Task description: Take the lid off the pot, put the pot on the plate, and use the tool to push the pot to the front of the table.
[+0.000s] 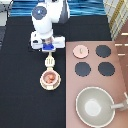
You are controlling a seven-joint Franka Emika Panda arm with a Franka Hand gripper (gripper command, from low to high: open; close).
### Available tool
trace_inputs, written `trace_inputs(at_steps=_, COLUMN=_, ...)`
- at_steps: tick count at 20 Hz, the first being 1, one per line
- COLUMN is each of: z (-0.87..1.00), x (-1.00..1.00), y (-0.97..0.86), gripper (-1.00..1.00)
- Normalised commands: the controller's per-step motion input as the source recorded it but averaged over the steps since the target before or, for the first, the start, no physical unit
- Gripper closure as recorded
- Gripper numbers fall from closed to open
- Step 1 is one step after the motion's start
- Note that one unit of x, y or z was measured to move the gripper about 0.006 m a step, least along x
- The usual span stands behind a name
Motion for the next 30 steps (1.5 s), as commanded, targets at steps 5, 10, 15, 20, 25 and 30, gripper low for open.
trace_inputs(at_steps=5, z=0.03, x=0.92, y=0.00, gripper=1.00)
trace_inputs(at_steps=10, z=0.23, x=0.96, y=0.01, gripper=1.00)
trace_inputs(at_steps=15, z=0.37, x=0.97, y=0.08, gripper=1.00)
trace_inputs(at_steps=20, z=0.34, x=0.95, y=0.12, gripper=1.00)
trace_inputs(at_steps=25, z=0.27, x=0.96, y=0.17, gripper=1.00)
trace_inputs(at_steps=30, z=0.26, x=0.97, y=0.11, gripper=1.00)
